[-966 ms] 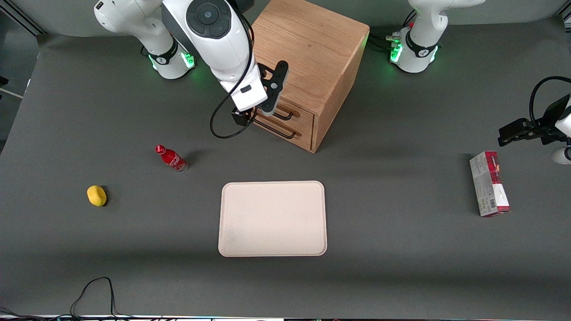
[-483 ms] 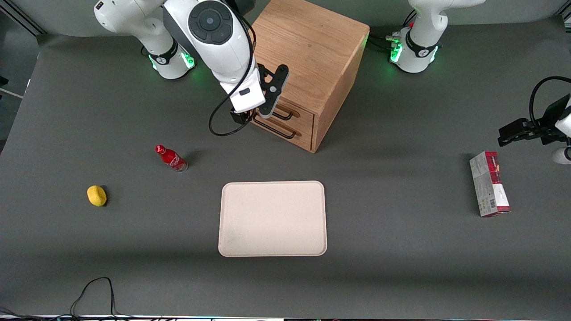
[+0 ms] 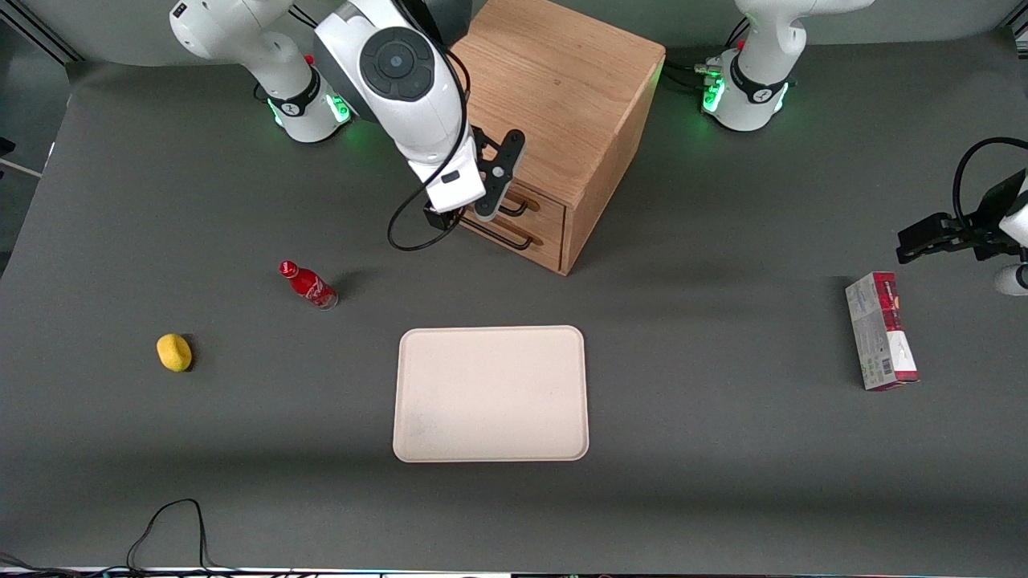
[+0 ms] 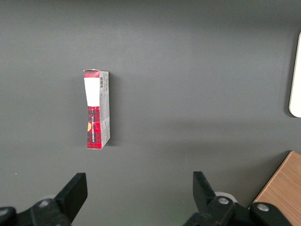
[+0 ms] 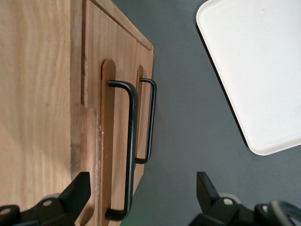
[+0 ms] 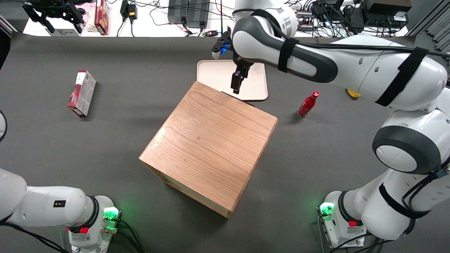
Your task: Open upper drawer
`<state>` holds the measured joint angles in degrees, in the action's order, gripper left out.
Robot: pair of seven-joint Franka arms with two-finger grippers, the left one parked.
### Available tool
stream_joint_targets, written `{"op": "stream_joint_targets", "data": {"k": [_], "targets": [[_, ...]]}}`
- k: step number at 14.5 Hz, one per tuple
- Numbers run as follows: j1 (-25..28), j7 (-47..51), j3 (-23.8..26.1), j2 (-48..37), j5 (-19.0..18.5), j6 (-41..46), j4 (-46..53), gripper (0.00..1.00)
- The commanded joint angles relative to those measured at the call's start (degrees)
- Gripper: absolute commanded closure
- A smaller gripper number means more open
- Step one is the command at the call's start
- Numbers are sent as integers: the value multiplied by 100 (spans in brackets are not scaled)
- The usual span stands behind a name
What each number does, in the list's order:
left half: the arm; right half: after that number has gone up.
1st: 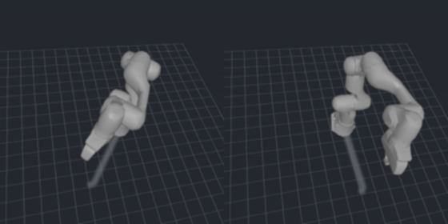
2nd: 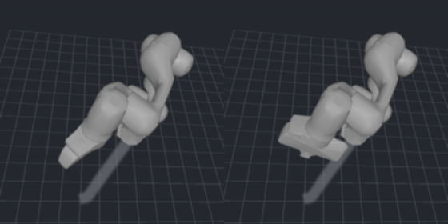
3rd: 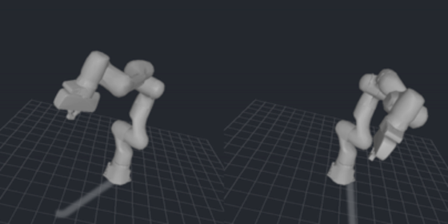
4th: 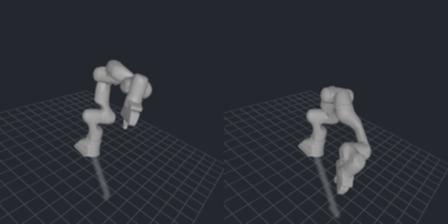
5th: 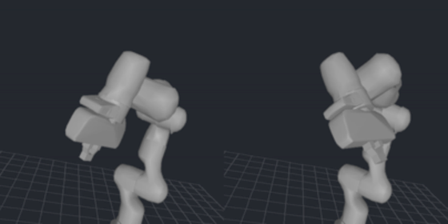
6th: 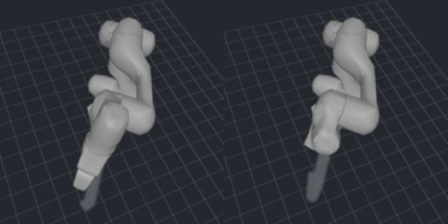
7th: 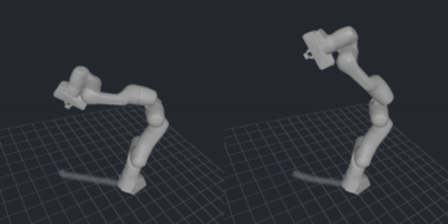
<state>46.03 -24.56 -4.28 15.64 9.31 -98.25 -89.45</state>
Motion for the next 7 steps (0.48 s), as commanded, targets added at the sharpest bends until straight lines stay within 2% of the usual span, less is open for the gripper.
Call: {"op": "stream_joint_targets", "data": {"k": [1,7], "targets": [[73,118,-55,-105,71,-290,-301,0],[64,118,-73,-113,54,-783,-688,0]]}}
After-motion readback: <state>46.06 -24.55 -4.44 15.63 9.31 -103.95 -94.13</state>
